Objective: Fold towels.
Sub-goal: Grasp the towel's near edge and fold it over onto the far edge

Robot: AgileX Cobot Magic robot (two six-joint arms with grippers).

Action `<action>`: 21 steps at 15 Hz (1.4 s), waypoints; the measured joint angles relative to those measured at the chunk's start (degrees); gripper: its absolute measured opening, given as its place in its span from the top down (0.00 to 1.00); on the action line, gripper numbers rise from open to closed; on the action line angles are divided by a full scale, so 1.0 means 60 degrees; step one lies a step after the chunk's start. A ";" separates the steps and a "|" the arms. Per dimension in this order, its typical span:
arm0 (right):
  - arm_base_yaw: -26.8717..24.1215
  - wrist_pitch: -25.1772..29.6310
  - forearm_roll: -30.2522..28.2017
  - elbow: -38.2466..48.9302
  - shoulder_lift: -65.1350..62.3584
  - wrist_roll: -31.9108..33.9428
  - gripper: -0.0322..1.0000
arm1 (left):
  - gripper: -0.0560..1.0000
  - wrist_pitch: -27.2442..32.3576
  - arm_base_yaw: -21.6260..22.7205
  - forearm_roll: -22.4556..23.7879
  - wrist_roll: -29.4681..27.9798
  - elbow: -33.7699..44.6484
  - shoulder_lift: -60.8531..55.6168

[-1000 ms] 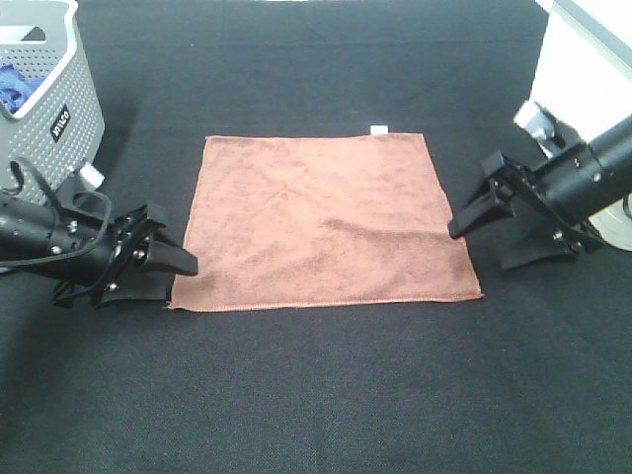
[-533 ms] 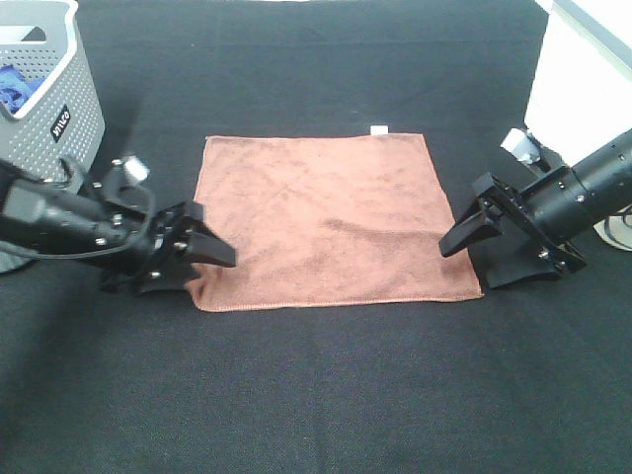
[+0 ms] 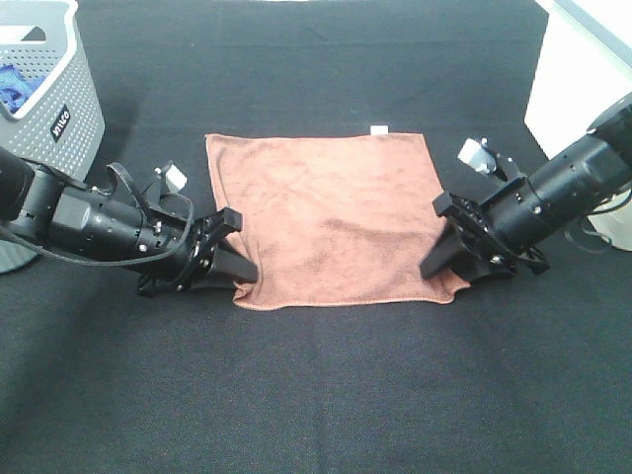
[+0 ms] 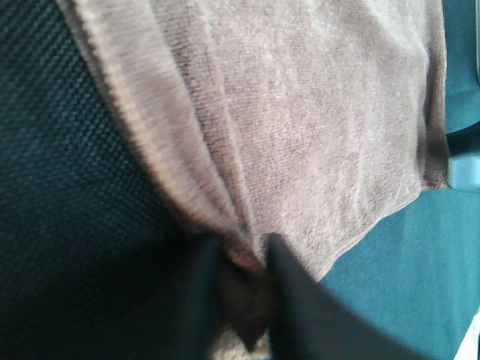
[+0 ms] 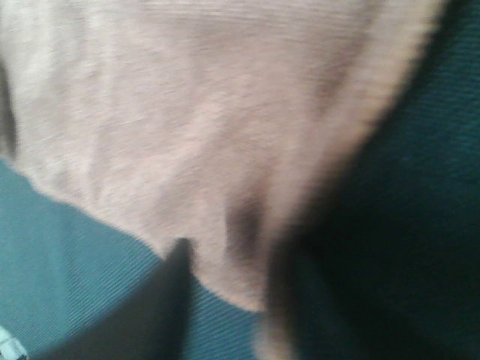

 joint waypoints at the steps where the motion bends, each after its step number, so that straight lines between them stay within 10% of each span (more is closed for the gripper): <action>1: 0.0000 -0.0076 -0.0038 0.0000 0.0038 0.0105 0.79 | 0.92 0.0010 -0.0010 0.0143 -0.0010 0.0000 0.0000; 3: 0.0000 0.0010 -0.0057 0.0010 0.0057 0.0382 0.97 | 0.94 0.0353 0.0067 0.0716 -0.0497 0.0000 0.0000; 9: 0.0000 0.0840 -0.0105 0.0392 -0.1108 0.0955 0.97 | 0.94 0.0726 0.0401 0.3524 -0.2311 0.0688 -0.1480; 21: 0.0010 0.0583 -0.0401 0.2282 -0.2292 0.0984 0.97 | 0.94 0.0124 0.0449 0.4622 -0.3008 0.2588 -0.2951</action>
